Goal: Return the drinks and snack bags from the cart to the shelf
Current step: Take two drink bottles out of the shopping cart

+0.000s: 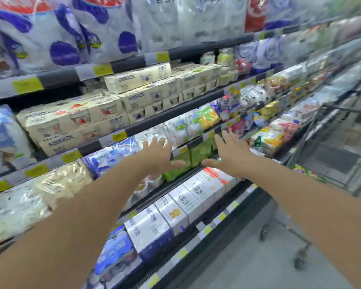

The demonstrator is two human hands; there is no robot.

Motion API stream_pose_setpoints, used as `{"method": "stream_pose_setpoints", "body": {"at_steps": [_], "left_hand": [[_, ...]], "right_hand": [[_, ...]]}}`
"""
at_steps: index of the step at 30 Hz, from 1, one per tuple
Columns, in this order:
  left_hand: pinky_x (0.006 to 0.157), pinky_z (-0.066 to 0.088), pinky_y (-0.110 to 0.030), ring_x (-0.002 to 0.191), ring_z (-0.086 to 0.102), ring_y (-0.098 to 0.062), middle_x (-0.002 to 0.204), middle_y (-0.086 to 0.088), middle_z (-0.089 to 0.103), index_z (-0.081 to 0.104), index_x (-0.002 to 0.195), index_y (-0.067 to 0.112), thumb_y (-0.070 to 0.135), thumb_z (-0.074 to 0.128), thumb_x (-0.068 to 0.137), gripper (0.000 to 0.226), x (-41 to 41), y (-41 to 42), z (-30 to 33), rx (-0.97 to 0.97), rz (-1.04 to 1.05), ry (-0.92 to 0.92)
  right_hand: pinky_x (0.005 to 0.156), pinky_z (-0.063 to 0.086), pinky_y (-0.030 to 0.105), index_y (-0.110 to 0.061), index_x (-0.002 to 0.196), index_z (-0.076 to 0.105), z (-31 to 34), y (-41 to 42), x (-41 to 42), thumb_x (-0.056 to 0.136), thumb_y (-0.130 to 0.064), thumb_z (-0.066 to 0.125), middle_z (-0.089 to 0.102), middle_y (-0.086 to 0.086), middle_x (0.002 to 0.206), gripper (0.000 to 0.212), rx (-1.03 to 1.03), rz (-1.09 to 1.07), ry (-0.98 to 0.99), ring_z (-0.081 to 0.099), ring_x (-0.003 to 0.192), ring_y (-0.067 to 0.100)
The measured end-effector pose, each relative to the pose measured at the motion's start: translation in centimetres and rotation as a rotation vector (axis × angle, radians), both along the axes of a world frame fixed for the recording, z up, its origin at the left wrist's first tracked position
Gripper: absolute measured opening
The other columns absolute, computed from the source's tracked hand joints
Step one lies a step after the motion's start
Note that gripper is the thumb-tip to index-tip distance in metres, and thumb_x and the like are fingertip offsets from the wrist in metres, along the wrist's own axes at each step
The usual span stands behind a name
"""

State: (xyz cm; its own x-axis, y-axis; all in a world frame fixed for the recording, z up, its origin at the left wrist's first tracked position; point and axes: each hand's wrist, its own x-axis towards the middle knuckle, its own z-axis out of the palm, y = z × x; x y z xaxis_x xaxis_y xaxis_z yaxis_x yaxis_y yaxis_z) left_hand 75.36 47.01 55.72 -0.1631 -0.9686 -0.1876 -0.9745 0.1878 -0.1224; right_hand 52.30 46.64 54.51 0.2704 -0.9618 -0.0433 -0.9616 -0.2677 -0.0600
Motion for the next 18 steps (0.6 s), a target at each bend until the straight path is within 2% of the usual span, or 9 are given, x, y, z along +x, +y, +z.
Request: {"method": "stream_pose_setpoints", "body": {"at_steps": [5, 10, 15, 18], "left_hand": [[0.122, 0.008, -0.054, 0.153, 0.0, -0.035, 0.167, -0.012, -0.002, -0.001, 0.159, 0.013, 0.074, 0.034, 0.09, 0.098, -10.5, -6.4, -2.1, 0.089, -0.168, 0.008], [0.122, 0.007, -0.053, 0.153, 0.002, -0.036, 0.166, -0.016, 0.0, -0.001, 0.159, 0.011, 0.07, 0.034, 0.092, 0.096, -19.7, -13.5, -4.0, 0.128, -0.347, 0.02], [0.12, 0.009, -0.058, 0.152, 0.001, -0.038, 0.166, -0.016, 0.001, 0.001, 0.159, 0.011, 0.072, 0.032, 0.091, 0.096, -28.2, -21.8, -5.1, 0.153, -0.547, 0.033], [0.121, 0.009, -0.057, 0.152, 0.001, -0.037, 0.166, -0.013, 0.002, 0.002, 0.159, 0.012, 0.075, 0.029, 0.09, 0.097, -33.3, -26.7, -6.4, 0.179, -0.643, 0.018]], "right_hand": [[0.123, 0.015, 0.05, -0.01, 0.158, 0.0, -2.6, -2.8, -9.6, 0.081, -0.082, 0.035, -0.004, 0.014, 0.166, 0.111, 0.031, -0.192, 0.0, -0.002, 0.153, 0.032], [0.119, 0.023, 0.049, -0.011, 0.158, 0.009, -4.9, -6.4, -17.9, 0.082, -0.081, 0.036, 0.006, 0.012, 0.165, 0.106, 0.065, -0.375, 0.027, 0.008, 0.152, 0.033], [0.12, 0.021, 0.049, -0.009, 0.157, 0.01, -6.1, -10.8, -25.6, 0.084, -0.079, 0.039, 0.005, 0.015, 0.165, 0.106, 0.143, -0.585, 0.041, 0.008, 0.152, 0.033], [0.119, 0.022, 0.047, -0.008, 0.155, 0.017, -7.2, -12.9, -29.6, 0.08, -0.08, 0.042, 0.013, 0.016, 0.163, 0.107, 0.142, -0.704, 0.033, 0.015, 0.15, 0.033]]}}
